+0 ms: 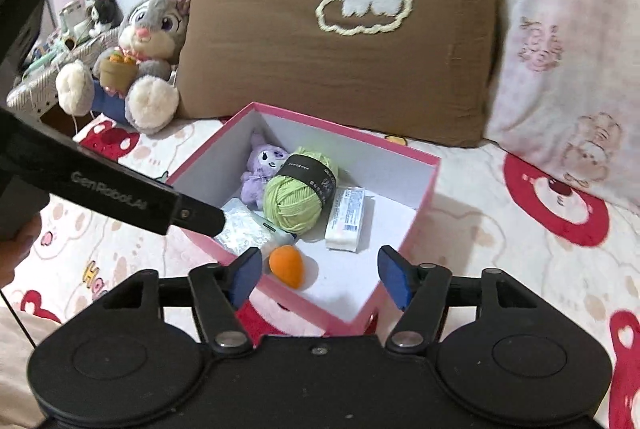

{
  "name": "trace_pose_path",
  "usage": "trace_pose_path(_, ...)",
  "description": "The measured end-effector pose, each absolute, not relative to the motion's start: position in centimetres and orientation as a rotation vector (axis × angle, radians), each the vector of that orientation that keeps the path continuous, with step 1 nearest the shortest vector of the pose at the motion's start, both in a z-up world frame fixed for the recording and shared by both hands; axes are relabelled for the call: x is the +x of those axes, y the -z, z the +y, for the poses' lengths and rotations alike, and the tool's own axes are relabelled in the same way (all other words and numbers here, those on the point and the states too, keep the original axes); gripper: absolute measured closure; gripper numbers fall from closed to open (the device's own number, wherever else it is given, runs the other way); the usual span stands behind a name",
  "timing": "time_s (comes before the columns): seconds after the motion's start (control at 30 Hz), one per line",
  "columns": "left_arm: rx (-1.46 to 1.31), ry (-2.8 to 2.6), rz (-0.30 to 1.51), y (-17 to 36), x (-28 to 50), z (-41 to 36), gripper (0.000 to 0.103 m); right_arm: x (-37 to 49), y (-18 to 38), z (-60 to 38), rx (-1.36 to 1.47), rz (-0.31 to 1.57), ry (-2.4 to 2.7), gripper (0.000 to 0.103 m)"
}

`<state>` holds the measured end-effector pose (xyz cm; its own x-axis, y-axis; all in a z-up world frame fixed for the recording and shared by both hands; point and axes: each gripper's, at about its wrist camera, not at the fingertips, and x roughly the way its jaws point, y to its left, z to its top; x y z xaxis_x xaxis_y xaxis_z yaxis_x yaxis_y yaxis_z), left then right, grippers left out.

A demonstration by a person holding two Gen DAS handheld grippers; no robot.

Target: Organize objects

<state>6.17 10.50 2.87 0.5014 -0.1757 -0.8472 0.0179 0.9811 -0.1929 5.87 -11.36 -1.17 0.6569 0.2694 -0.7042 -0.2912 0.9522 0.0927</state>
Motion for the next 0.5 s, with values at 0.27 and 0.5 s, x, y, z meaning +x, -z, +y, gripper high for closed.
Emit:
trace_pose_path(0.27, -0.142, 0.120, 1.026, -3.9, 2.4, 9.2, 0.035, 2.1, 0.4, -12.9, 0.006, 0.776, -0.253, 0.027)
trace_pose_path(0.5, -0.149, 0.112, 1.028, -3.0, 0.4, 8.9, 0.032, 0.1, 0.8, -13.7, 0.025, 0.786, -0.181, 0.018)
